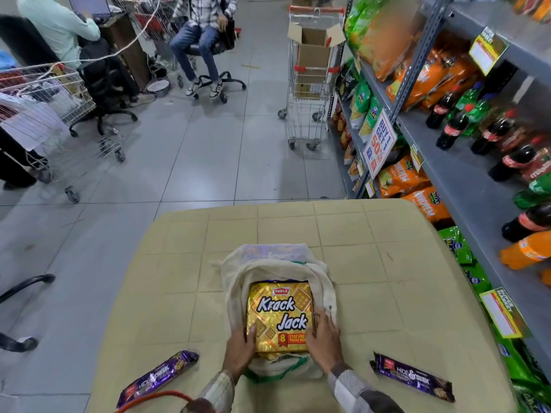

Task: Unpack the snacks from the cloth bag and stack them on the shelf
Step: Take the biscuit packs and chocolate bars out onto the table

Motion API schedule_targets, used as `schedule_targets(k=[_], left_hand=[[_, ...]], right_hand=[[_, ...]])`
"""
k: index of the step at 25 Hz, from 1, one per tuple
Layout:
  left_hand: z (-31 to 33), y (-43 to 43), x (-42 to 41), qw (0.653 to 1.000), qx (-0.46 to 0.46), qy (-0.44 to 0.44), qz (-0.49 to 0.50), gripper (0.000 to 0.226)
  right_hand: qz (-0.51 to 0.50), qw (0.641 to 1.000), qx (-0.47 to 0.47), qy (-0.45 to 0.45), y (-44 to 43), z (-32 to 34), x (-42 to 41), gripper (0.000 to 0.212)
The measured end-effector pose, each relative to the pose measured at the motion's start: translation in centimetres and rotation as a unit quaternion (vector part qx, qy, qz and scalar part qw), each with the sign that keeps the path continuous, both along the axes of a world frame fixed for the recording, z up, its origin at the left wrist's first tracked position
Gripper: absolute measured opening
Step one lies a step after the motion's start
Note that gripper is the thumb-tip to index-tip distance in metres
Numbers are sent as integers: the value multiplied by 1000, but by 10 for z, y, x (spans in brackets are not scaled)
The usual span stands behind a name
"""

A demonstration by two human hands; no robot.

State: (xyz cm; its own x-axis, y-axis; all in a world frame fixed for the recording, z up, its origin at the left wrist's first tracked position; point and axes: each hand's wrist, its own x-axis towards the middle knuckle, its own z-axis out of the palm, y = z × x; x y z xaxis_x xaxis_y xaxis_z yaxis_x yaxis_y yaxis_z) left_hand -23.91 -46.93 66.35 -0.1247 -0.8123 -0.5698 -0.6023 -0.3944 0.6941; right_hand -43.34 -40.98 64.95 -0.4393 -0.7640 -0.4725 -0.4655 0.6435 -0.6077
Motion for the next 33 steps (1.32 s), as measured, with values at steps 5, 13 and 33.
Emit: schedule_targets(k=[5, 13, 33], left_hand=[[4, 3, -9, 999, -1, -14, 30, 28], [33, 23, 1, 991, -56, -5, 120, 26], [120, 49, -142, 991, -135, 0, 6, 34]], right_hand=[[-108, 985, 36, -132, -10, 12, -2, 38], [-86, 990, -39, -108, 18, 48, 8, 31], [-236, 958, -102, -127, 67, 123, -144, 27]])
